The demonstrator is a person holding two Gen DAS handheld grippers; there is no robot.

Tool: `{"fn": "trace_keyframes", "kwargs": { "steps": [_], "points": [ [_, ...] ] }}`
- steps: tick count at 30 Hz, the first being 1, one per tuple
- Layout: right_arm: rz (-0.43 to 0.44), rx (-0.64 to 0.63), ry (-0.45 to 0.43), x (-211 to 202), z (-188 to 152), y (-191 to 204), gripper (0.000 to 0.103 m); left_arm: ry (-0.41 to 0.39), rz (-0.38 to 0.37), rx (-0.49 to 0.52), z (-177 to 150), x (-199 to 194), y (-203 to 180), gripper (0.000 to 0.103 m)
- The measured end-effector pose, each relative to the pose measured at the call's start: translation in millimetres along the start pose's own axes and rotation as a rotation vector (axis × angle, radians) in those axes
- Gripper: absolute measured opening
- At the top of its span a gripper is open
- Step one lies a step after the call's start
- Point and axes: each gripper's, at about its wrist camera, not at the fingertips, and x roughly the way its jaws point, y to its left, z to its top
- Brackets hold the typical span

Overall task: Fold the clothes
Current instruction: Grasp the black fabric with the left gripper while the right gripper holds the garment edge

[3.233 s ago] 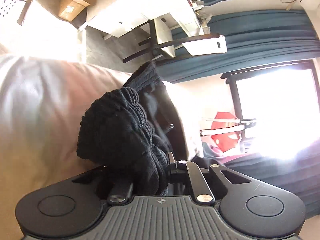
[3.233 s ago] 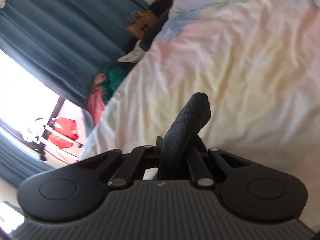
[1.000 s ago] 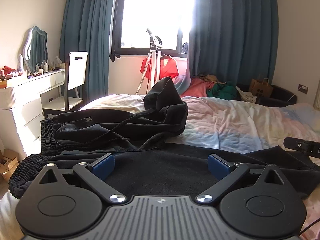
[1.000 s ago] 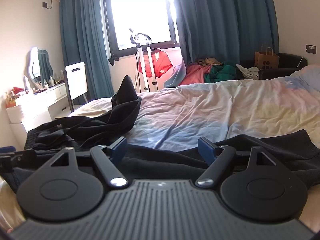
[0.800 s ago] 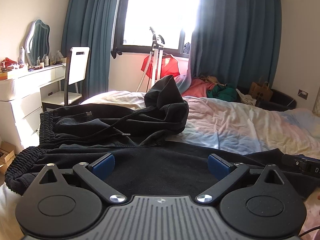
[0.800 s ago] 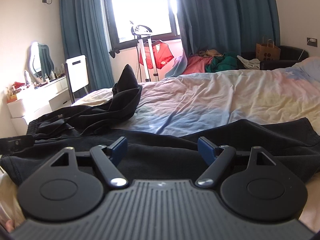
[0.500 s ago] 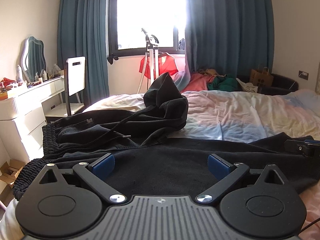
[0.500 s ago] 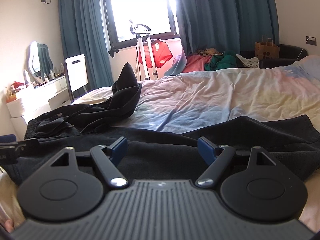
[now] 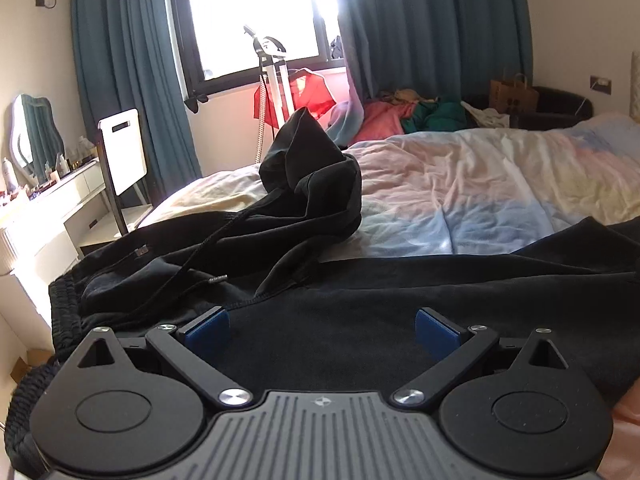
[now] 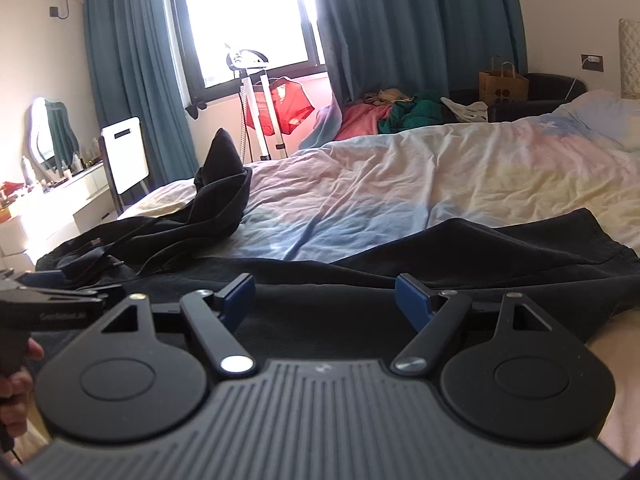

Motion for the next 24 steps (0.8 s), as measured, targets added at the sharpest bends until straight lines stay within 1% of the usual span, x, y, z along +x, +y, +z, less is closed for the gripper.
{"fn": "trace_keyframes", "kwargs": {
  "steps": [1, 2, 5, 7, 10, 13, 16, 19, 20, 21, 22, 23, 24],
  "points": [
    [-0.009, 0.008, 0.001, 1.7, 0.4, -3.4, 0.080, 0.024, 0.003, 0.013, 10.3, 17.9, -3.1, 0.100],
    [-0.019, 0.016, 0.000, 4.1, 0.6, -7.3, 0.080, 0.031, 0.001, 0.007, 21.0, 36.2, -5.2, 0.100],
    [-0.077, -0.003, -0.010, 14.5, 0.6, -13.6, 0.080, 0.017, -0.013, -0.004, 56.8, 93.9, -15.4, 0.100],
    [-0.123, -0.036, -0.021, 26.0, -0.2, -16.3, 0.080, 0.005, 0.005, 0.029, 83.3, 135.9, -29.0, 0.100],
    [-0.166, -0.046, -0.027, 50.7, -1.4, -22.9, 0.080, -0.024, 0.068, 0.091, 120.9, 196.5, -49.9, 0.100],
    [-0.183, -0.032, -0.026, 79.0, -2.9, -29.3, 0.080, -0.005, 0.137, 0.152, 156.4, 254.2, -66.2, 0.100],
    [-0.211, -0.062, 0.002, 107.9, -7.5, -31.9, 0.079, 0.024, 0.240, 0.188, 182.4, 308.8, -71.5, 0.101],
    [-0.195, -0.037, 0.038, 129.5, -15.3, -38.5, 0.079, 0.084, 0.334, 0.160, 193.7, 355.1, -60.2, 0.101],
    [-0.194, -0.020, 0.051, 135.6, -17.4, -41.5, 0.079, 0.103, 0.363, 0.147, 196.8, 370.1, -55.7, 0.098],
    [-0.193, -0.003, 0.063, 141.7, -19.4, -44.5, 0.079, 0.117, 0.367, 0.123, 199.3, 381.2, -50.1, 0.093],
    [-0.197, 0.010, 0.071, 146.2, -20.7, -47.3, 0.079, 0.122, 0.333, 0.083, 201.0, 386.5, -42.8, 0.077],
    [-0.198, 0.024, 0.072, 148.7, -22.2, -49.8, 0.079, 0.125, 0.301, 0.058, 202.5, 389.2, -37.8, 0.056],
    [-0.197, 0.033, 0.070, 150.3, -23.1, -51.0, 0.079, 0.126, 0.272, 0.054, 203.7, 388.3, -36.1, 0.045]
  ]
}}
